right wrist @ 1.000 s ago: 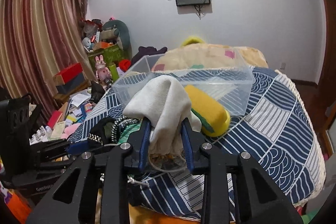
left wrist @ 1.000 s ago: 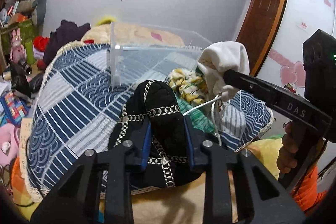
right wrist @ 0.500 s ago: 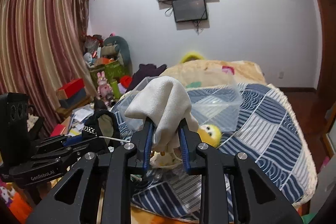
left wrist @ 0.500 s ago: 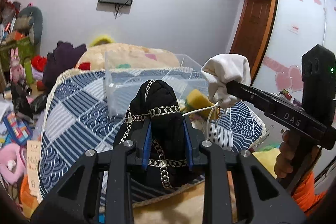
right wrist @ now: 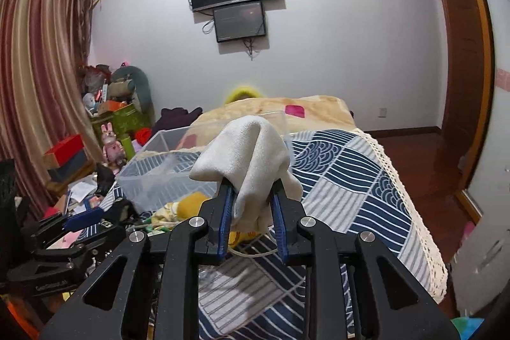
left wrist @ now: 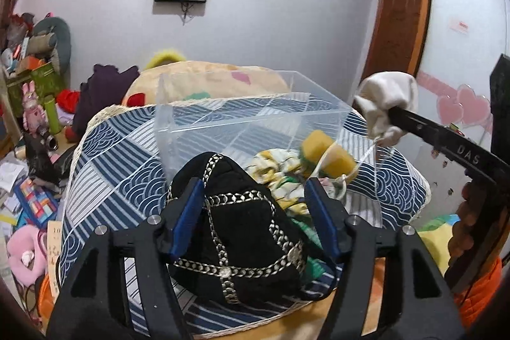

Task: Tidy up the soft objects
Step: 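Carry the pouch and cap over the clear box and open both tools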

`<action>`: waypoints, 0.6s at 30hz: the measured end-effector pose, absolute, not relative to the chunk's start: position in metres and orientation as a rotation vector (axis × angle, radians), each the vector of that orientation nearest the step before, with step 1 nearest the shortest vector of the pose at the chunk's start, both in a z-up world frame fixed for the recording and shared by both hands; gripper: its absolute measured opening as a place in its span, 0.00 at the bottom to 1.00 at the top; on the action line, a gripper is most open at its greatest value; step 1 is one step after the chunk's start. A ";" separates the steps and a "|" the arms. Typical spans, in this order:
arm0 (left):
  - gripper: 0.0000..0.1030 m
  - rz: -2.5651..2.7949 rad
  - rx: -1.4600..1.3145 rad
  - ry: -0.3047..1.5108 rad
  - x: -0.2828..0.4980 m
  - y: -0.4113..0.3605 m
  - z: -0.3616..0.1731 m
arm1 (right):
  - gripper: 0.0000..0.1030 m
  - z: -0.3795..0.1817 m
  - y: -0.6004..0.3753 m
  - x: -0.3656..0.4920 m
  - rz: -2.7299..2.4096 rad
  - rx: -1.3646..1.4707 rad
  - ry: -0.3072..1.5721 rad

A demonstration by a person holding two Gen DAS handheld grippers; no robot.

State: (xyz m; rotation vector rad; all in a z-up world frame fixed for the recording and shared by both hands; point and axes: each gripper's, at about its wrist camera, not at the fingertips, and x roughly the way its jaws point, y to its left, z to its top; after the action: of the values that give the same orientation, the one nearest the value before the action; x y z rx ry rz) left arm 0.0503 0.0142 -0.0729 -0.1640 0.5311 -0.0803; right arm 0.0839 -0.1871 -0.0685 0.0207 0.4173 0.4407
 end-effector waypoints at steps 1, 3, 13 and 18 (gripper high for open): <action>0.63 -0.078 -0.172 0.536 0.049 0.016 -0.075 | 0.21 -0.068 -0.190 0.083 0.434 0.024 0.414; 0.54 -0.070 -0.178 0.554 0.048 0.021 -0.080 | 0.21 -0.066 -0.194 0.082 0.429 0.029 0.410; 0.17 -0.066 -0.201 0.598 0.045 0.035 -0.090 | 0.21 -0.059 -0.197 0.080 0.432 0.037 0.395; 0.15 -0.089 -0.210 0.526 0.036 0.039 -0.062 | 0.21 -0.054 -0.195 0.078 0.450 0.030 0.384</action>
State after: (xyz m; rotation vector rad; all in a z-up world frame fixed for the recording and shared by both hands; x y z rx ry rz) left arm 0.0361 0.0387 -0.0621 -0.2095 0.5258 -0.0889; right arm 0.0782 -0.1945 -0.0537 0.0295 0.3841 0.4501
